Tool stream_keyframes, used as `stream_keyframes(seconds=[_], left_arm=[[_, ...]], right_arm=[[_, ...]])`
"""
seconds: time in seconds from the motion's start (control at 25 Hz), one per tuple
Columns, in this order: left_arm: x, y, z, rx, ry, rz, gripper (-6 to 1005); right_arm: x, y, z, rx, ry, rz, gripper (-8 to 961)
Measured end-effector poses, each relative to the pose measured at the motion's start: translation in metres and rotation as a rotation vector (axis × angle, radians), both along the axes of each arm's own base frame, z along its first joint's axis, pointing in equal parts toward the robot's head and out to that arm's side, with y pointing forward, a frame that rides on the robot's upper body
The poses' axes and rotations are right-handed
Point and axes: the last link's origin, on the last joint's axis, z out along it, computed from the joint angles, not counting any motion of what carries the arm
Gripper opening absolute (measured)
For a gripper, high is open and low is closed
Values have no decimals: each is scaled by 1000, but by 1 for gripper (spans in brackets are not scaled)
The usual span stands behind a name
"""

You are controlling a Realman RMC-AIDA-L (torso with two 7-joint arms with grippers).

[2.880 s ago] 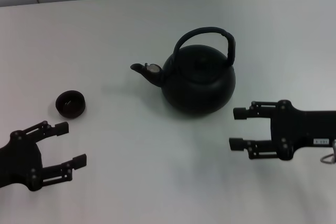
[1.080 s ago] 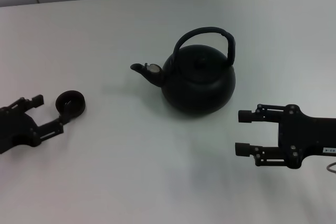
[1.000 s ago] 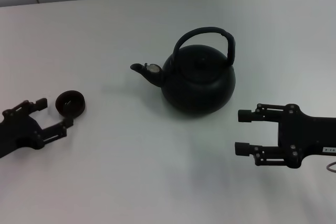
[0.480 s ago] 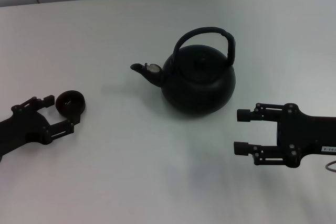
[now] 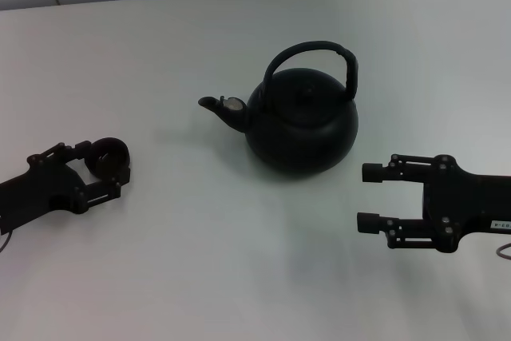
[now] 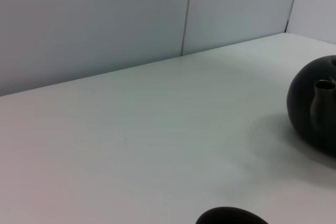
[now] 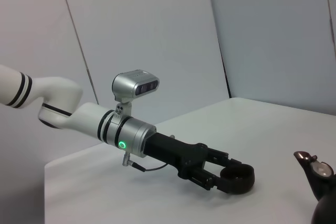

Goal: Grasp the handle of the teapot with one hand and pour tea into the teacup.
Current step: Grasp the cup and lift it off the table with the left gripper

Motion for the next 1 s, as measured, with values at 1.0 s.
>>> stream_keyframes(seconds=[1.0], left_arm=[[50, 2, -31, -158, -81, -176, 685]], right_arm=[[1, 2, 3, 12, 3, -6, 727]])
